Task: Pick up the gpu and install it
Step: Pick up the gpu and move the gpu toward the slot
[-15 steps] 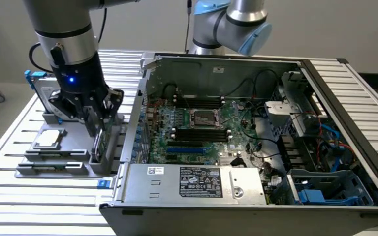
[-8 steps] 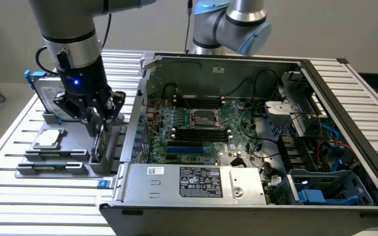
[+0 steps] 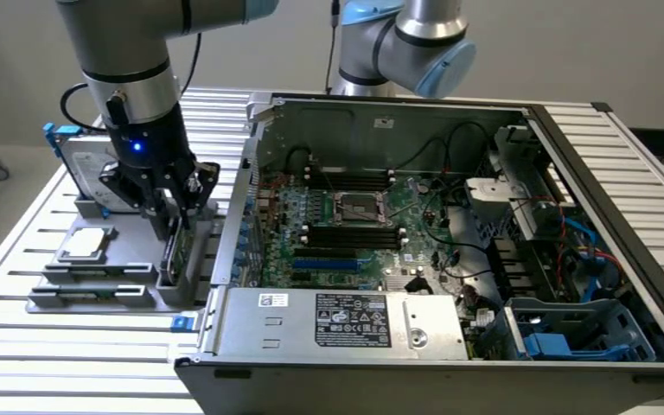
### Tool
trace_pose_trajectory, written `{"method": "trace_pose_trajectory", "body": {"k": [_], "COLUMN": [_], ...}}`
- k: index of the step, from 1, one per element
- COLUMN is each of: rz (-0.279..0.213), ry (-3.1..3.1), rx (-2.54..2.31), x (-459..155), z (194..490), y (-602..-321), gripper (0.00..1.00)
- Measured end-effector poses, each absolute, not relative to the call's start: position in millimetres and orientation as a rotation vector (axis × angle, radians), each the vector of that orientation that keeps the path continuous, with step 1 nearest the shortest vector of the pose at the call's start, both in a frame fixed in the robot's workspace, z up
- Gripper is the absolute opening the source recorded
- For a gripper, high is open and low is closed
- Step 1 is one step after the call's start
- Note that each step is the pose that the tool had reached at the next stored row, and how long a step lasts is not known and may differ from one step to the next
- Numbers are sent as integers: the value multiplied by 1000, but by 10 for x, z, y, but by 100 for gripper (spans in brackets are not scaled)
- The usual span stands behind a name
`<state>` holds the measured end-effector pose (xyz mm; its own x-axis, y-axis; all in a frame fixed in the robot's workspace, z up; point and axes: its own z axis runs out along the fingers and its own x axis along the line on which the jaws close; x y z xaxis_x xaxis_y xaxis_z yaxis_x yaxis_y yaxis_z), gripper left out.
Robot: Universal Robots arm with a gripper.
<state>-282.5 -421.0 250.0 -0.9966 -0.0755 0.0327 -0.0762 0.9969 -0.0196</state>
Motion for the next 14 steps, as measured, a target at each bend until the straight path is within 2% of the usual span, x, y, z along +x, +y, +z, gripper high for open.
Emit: {"method": "trace_pose_trajectory", "body": {"k": [14], "rz": [32], "ry": [-3102], "rx": [110], "x": [-2838], "z": [2401], "y": [-4182], "gripper": [36]}}
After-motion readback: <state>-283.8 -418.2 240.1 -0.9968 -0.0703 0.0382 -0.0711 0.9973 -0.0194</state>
